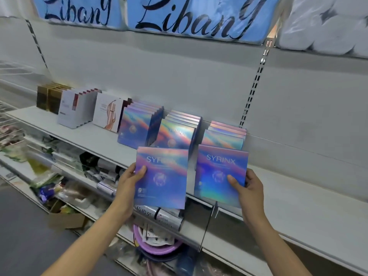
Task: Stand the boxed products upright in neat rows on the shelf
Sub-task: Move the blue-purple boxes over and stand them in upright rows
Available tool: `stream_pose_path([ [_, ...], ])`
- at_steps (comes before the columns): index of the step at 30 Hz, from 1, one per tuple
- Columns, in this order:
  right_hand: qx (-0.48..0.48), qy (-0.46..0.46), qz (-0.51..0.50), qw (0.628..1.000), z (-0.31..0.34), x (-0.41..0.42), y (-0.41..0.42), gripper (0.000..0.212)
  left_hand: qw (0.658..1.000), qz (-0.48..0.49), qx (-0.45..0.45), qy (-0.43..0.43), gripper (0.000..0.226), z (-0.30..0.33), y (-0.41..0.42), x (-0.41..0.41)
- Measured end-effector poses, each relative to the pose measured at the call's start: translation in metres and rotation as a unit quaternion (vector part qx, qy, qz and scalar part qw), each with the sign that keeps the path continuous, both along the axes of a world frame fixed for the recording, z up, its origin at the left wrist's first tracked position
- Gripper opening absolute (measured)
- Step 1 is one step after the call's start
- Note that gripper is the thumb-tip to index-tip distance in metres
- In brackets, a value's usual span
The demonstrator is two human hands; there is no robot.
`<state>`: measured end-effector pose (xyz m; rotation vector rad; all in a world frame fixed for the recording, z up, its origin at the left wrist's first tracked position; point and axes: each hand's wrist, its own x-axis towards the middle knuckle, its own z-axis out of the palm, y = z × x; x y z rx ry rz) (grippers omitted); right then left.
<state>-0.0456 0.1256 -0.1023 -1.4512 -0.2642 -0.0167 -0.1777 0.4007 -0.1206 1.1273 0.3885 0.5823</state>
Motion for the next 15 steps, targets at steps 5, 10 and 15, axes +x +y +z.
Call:
stream_pose_path([
  [5,-0.006,0.002,-0.022,1.0,0.0,0.014,0.014,0.022,1.0,-0.012,0.001,-0.015,0.018,0.003,0.022,0.021],
  [10,-0.002,-0.003,-0.028,1.0,0.002,0.037,0.024,0.021,0.999,-0.03,0.011,-0.012,0.044,0.001,0.034,0.047],
  [15,-0.019,-0.015,-0.048,0.999,-0.007,0.058,0.032,0.022,0.999,-0.045,0.027,-0.014,0.074,-0.001,0.034,0.073],
])
